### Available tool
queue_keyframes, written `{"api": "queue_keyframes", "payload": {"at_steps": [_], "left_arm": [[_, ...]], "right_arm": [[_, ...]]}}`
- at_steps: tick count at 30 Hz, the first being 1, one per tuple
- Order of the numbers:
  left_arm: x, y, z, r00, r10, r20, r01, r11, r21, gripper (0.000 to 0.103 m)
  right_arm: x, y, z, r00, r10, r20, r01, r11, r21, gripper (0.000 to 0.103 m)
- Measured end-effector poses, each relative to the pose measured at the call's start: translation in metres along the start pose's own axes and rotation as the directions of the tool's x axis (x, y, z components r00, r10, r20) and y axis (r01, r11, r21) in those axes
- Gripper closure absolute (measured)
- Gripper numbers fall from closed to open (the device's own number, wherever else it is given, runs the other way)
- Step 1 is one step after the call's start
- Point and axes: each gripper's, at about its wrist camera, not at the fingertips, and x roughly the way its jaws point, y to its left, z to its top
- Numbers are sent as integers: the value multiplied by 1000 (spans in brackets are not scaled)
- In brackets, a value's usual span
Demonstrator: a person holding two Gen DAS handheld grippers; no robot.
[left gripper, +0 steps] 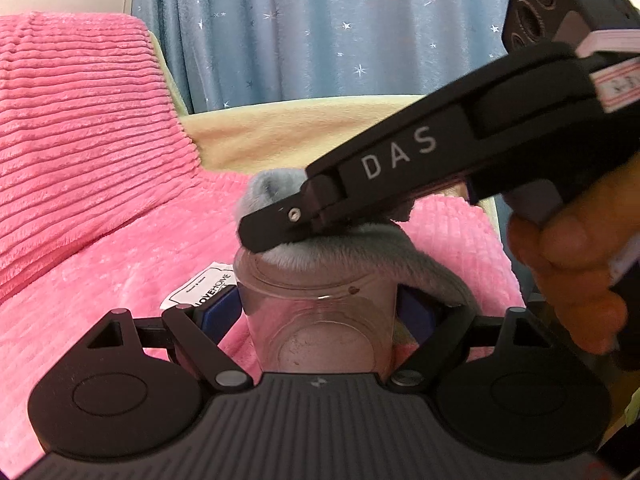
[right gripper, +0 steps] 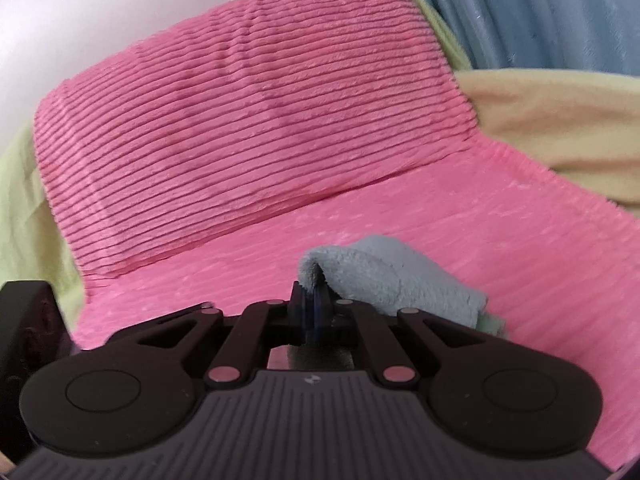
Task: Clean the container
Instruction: 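Rub the cloth around the jar rim with the right tool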
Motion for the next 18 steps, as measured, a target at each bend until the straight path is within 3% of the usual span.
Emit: {"api": "queue_keyframes", "payload": {"at_steps": [18], "left_arm": [[1,7,0,1000,-13,1,13,1000,19,19]], "right_arm": [[4,5,0,1000,-3,-7,3,1000,2,102]]}}
